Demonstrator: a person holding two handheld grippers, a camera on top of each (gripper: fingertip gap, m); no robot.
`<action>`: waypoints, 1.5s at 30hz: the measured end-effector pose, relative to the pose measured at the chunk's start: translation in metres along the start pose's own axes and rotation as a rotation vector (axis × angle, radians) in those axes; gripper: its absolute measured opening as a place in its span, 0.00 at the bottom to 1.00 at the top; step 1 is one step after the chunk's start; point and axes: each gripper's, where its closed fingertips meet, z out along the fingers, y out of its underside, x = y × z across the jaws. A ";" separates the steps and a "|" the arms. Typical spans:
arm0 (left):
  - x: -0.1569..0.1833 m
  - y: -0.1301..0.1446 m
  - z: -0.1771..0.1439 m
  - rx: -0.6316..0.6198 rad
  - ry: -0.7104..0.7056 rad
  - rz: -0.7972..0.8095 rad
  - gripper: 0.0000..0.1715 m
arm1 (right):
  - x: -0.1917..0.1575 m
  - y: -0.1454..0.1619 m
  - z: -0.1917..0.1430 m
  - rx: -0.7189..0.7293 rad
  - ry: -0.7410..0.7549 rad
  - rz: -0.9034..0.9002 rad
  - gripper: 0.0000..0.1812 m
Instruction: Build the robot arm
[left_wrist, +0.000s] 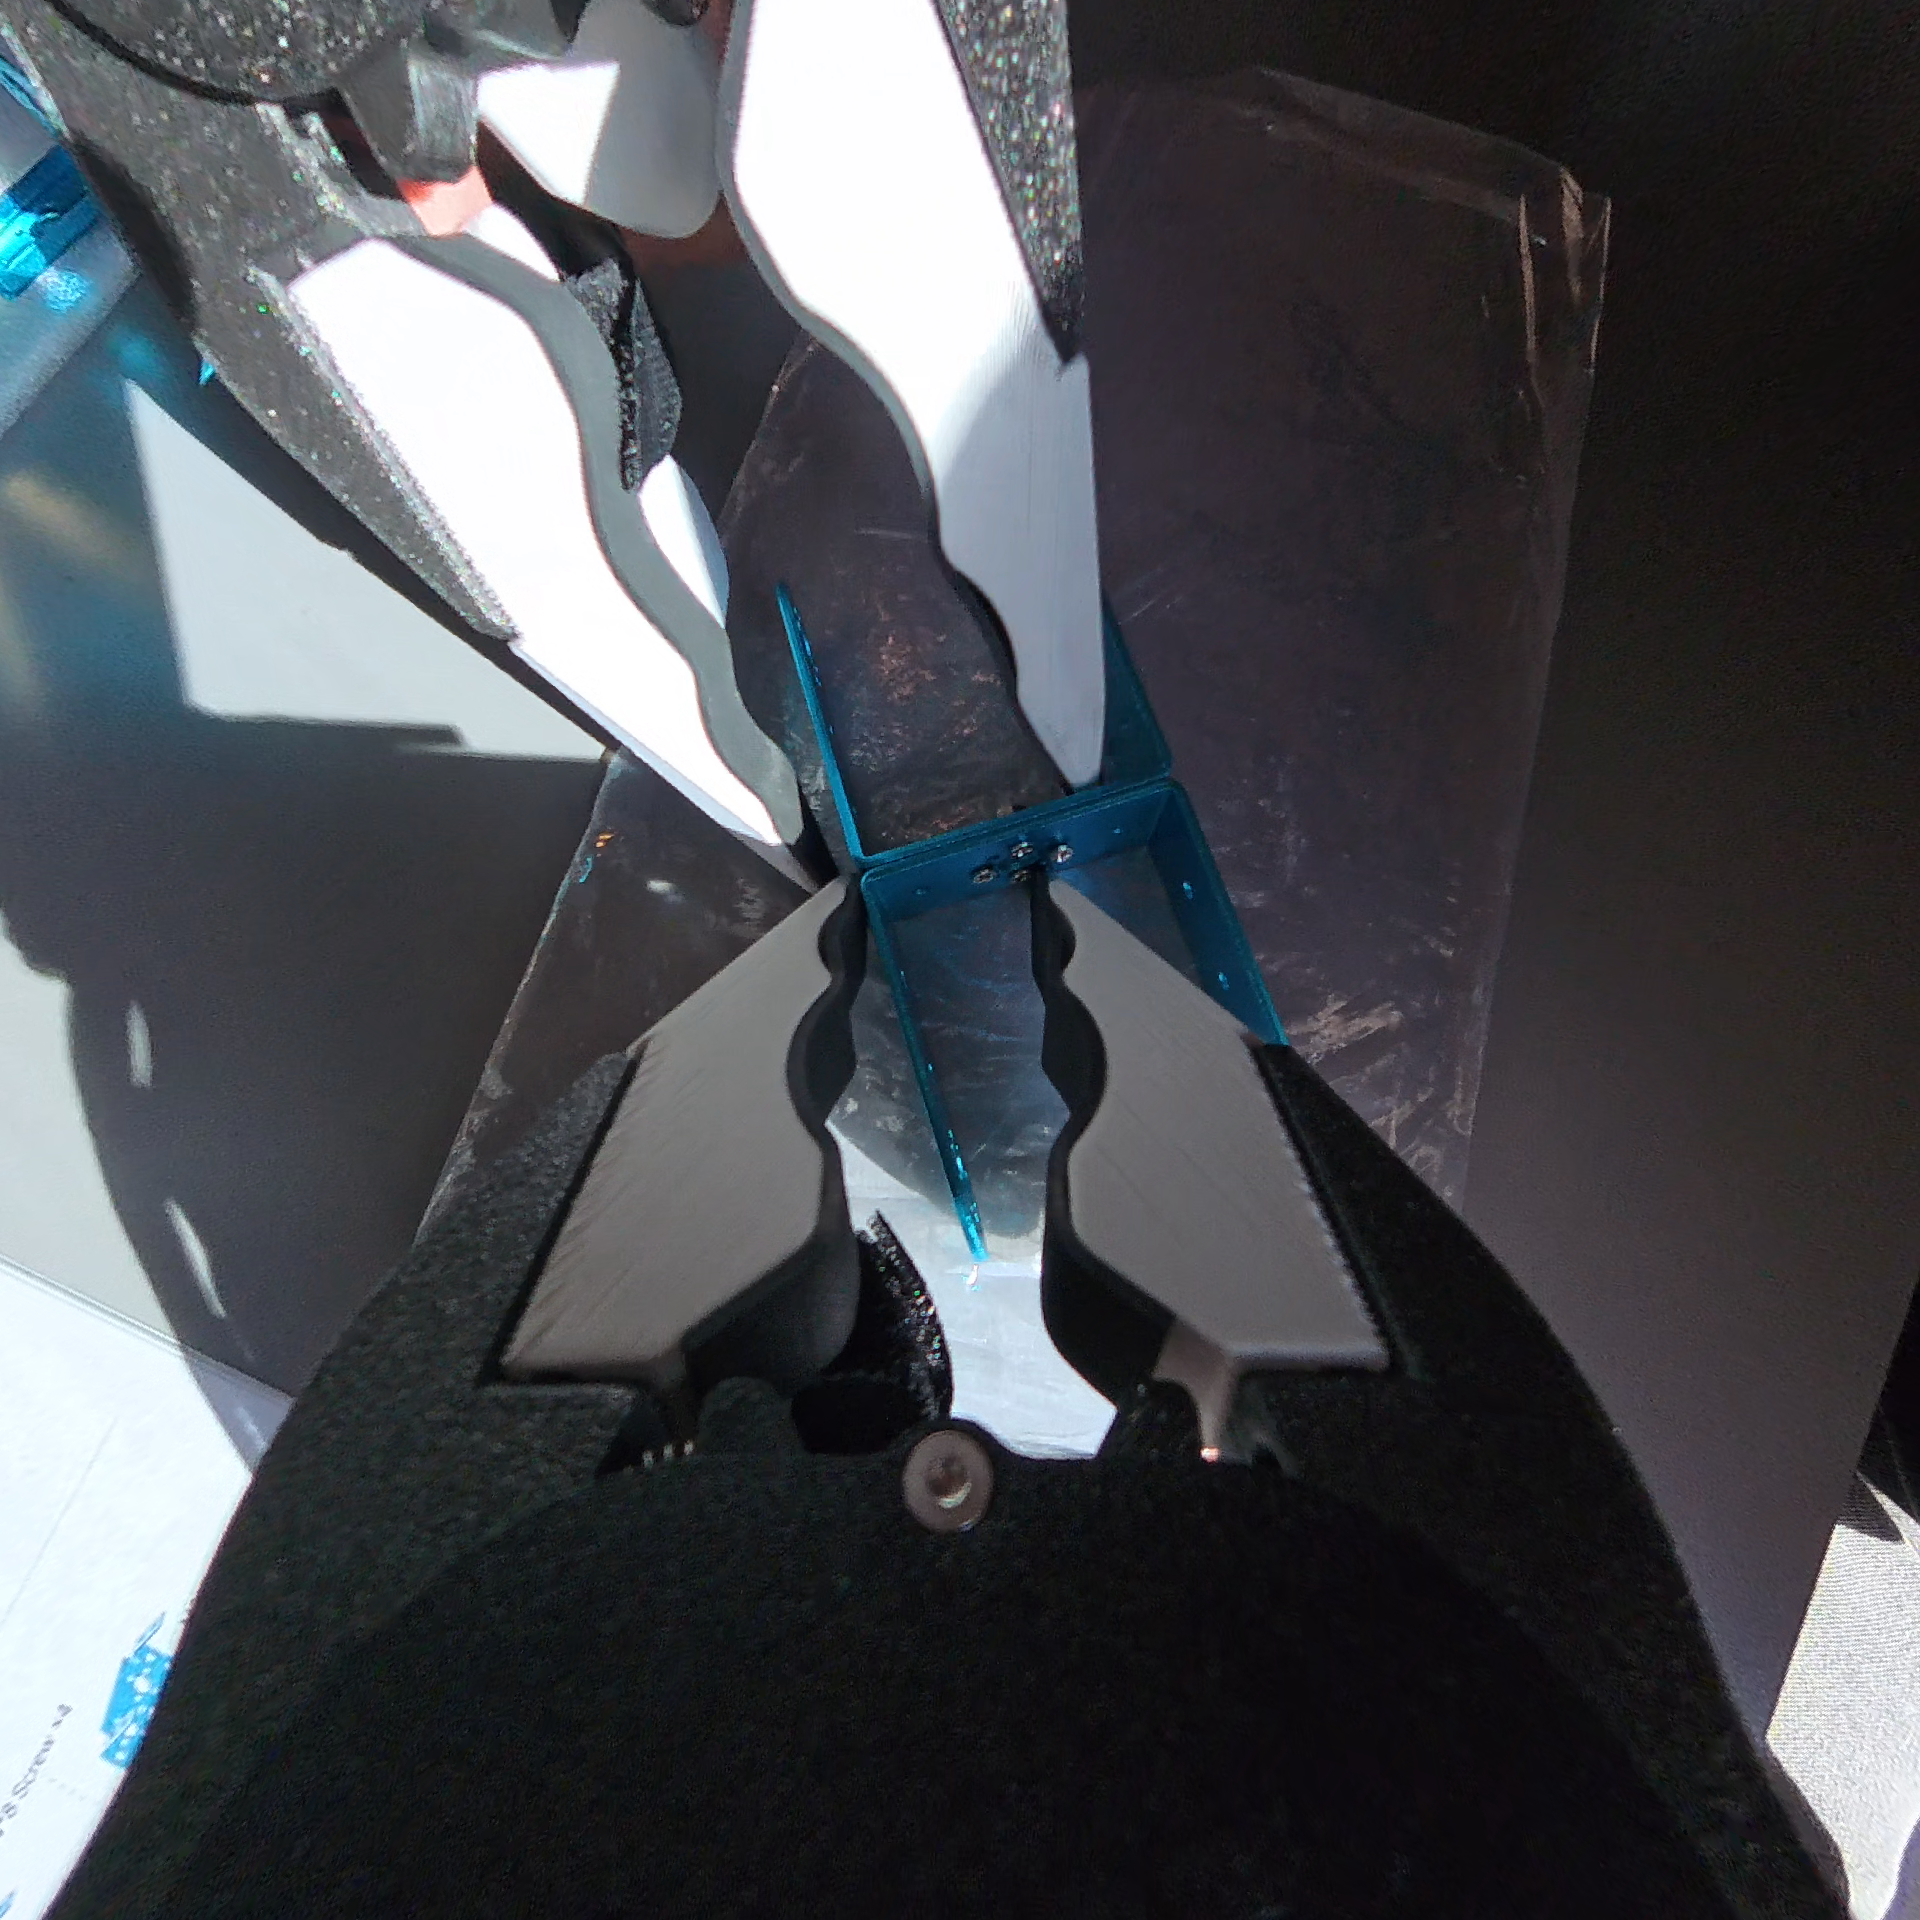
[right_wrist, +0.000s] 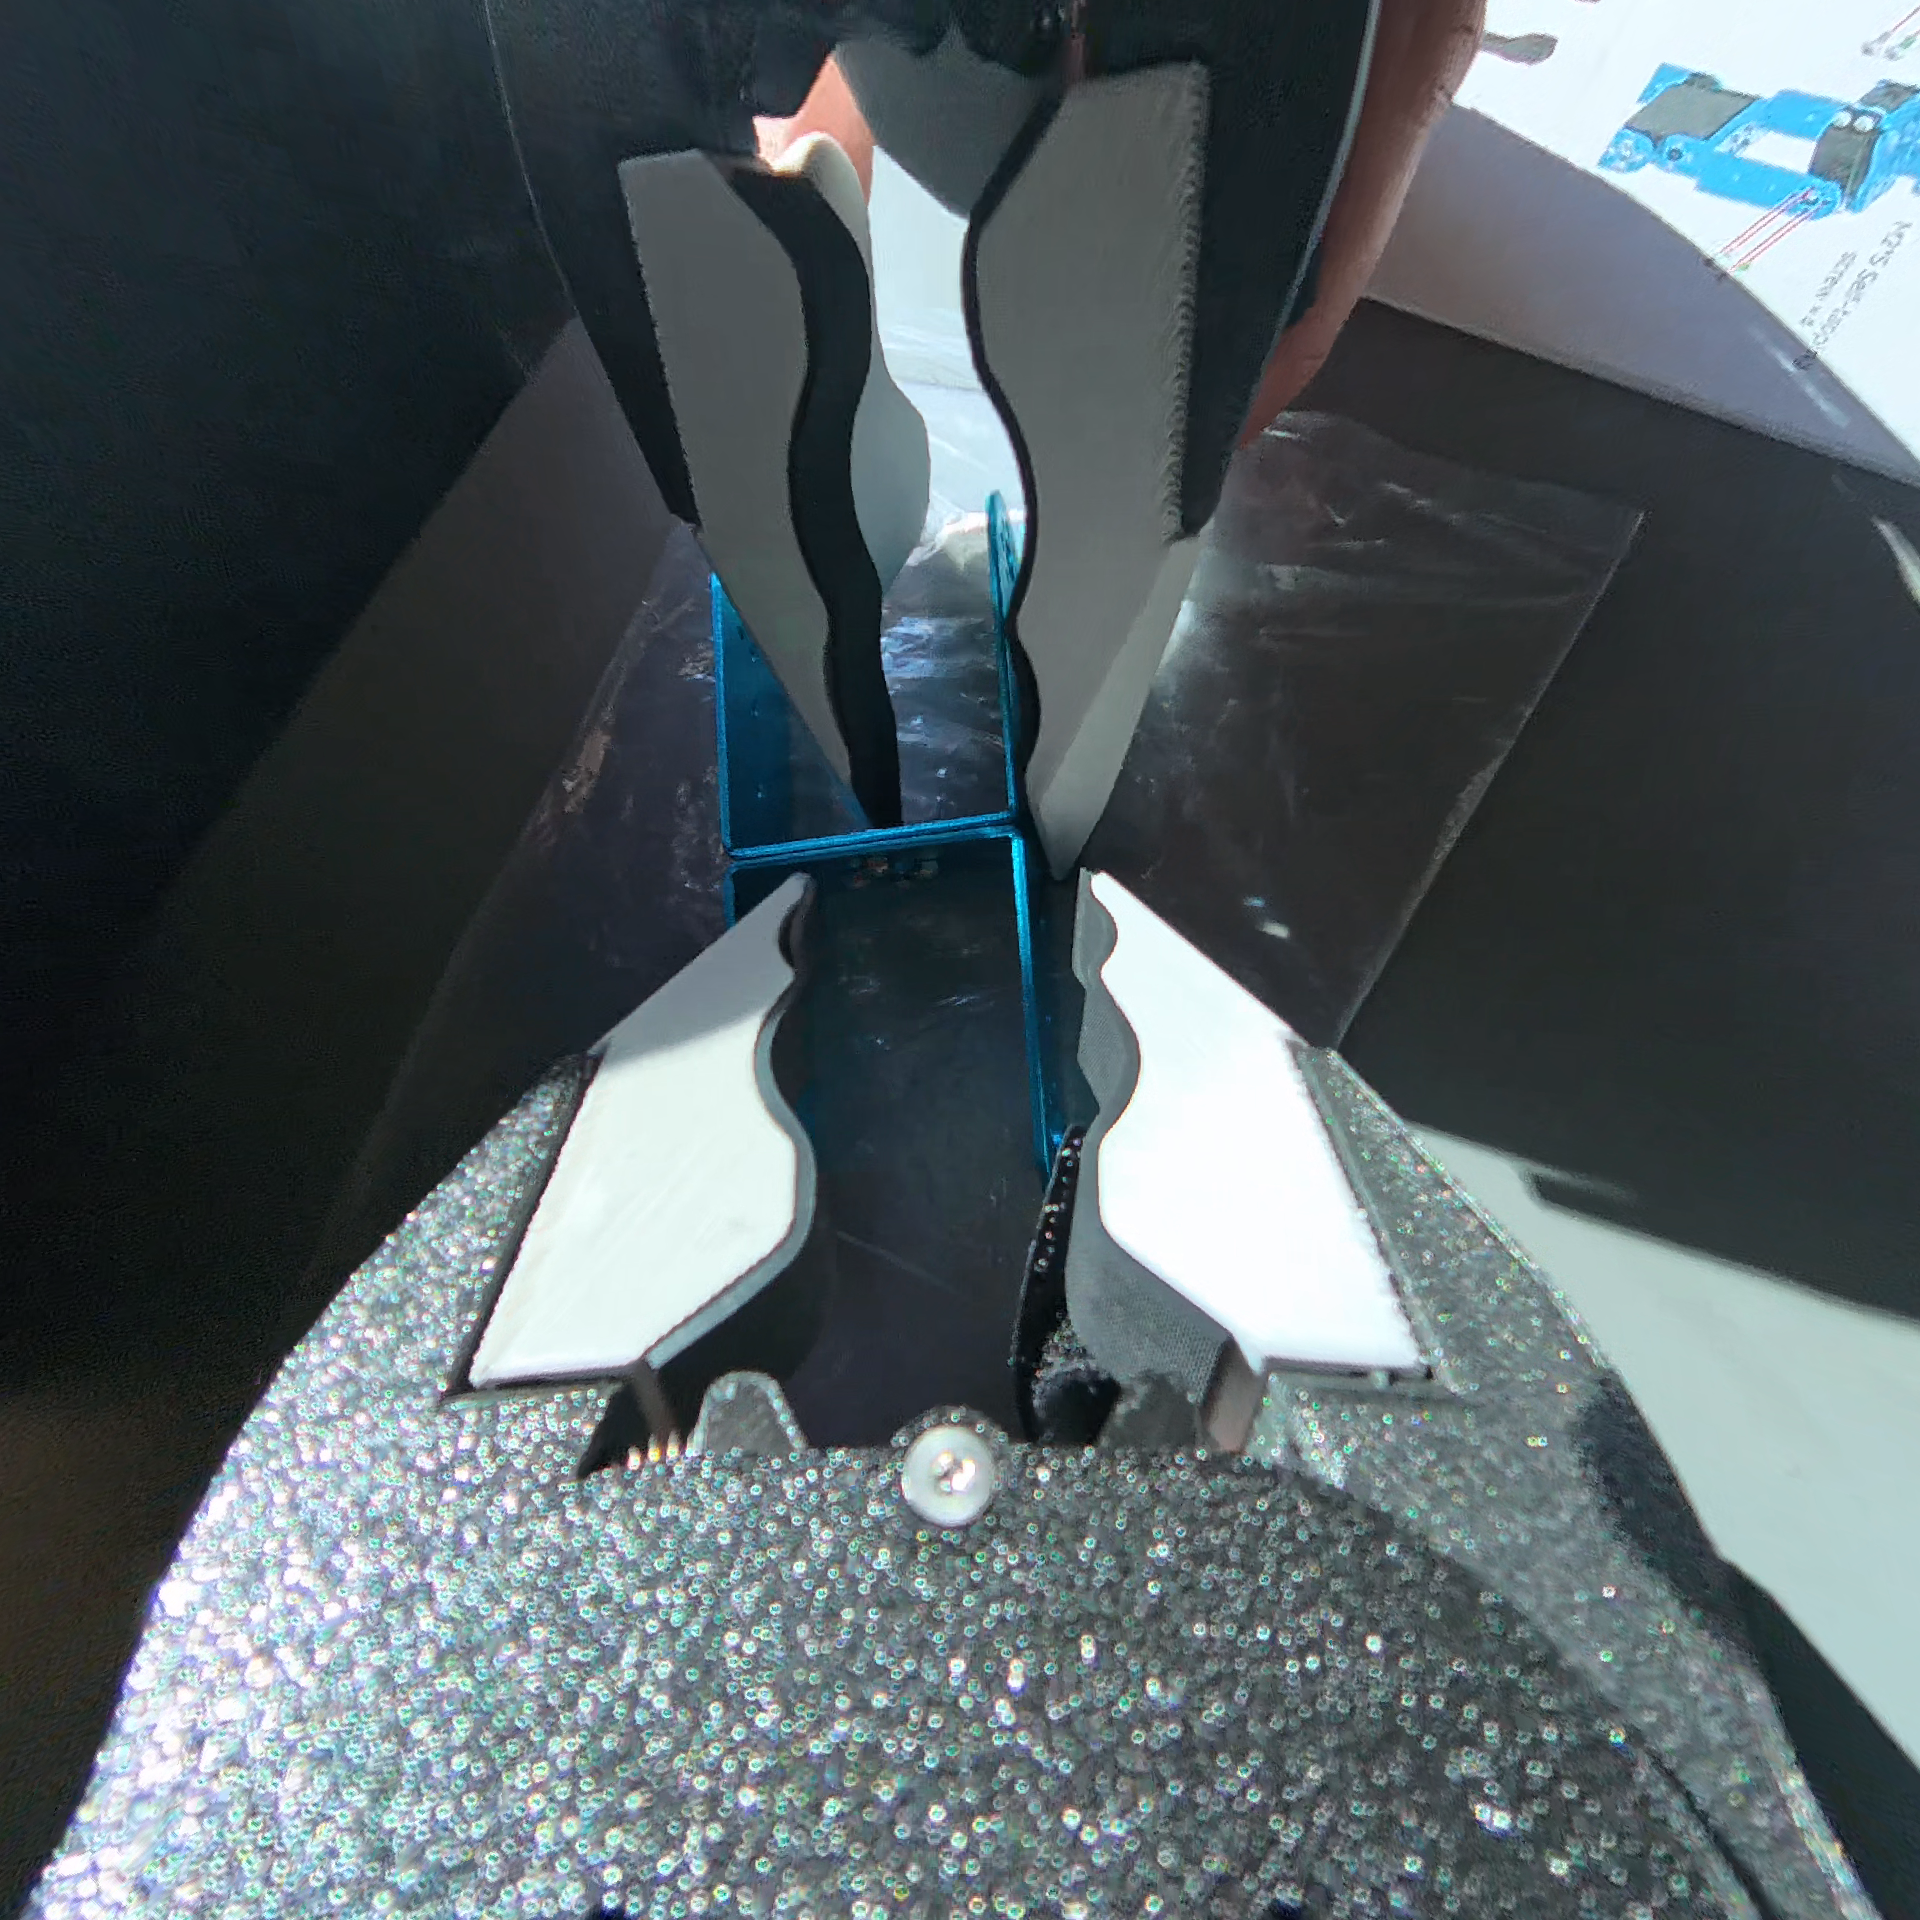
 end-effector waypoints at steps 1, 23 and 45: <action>0.000 0.000 0.000 0.000 -0.001 0.000 0.18 | 0.002 0.000 0.000 -0.002 0.010 0.002 0.24; 0.002 -0.007 -0.004 0.055 0.029 -0.021 0.22 | 0.001 0.000 0.001 0.002 0.000 0.004 0.23; 0.005 -0.007 -0.002 0.053 0.047 -0.005 0.22 | -0.003 0.000 0.000 0.010 -0.025 0.009 0.21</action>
